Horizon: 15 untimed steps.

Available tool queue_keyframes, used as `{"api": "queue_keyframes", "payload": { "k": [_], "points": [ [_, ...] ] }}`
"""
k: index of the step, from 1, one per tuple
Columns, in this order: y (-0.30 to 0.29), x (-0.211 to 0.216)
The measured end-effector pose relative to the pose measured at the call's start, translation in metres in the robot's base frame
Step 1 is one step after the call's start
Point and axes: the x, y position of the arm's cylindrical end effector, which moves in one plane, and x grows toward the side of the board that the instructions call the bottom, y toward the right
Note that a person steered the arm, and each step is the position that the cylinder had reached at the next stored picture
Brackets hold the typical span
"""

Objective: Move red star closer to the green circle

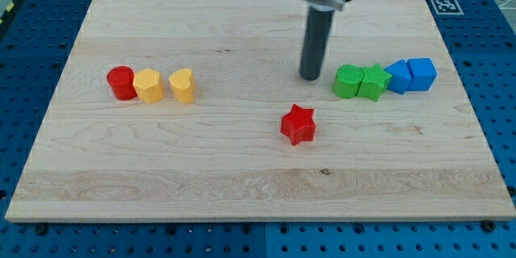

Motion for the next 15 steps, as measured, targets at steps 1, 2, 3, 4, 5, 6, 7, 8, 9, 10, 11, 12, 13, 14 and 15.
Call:
{"api": "queue_keyframes", "payload": {
  "k": [1, 2, 3, 4, 5, 6, 7, 8, 9, 10, 11, 12, 13, 14, 15],
  "points": [
    [-0.026, 0.045],
    [-0.040, 0.080],
    [-0.046, 0.114],
    [-0.034, 0.141],
    [-0.015, 0.142],
    [-0.019, 0.128],
    [-0.022, 0.101],
    [-0.022, 0.076],
    [-0.022, 0.050],
    [-0.014, 0.034],
    [-0.013, 0.052],
    [-0.009, 0.090],
    [0.009, 0.092],
    [0.022, 0.073],
    [0.022, 0.056]
  ]
}}
